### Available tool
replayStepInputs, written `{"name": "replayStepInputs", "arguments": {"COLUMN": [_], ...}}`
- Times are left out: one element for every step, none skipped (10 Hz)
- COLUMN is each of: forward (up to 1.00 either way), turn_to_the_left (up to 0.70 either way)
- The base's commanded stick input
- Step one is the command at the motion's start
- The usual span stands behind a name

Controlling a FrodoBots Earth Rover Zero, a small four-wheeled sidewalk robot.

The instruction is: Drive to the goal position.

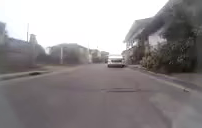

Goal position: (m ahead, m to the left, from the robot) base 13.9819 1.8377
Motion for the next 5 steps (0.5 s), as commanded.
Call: {"name": "replayStepInputs", "arguments": {"forward": [1.0,1.0,1.0,1.0,1.0], "turn_to_the_left": [0.0,0.0,0.0,0.0,0.0]}}
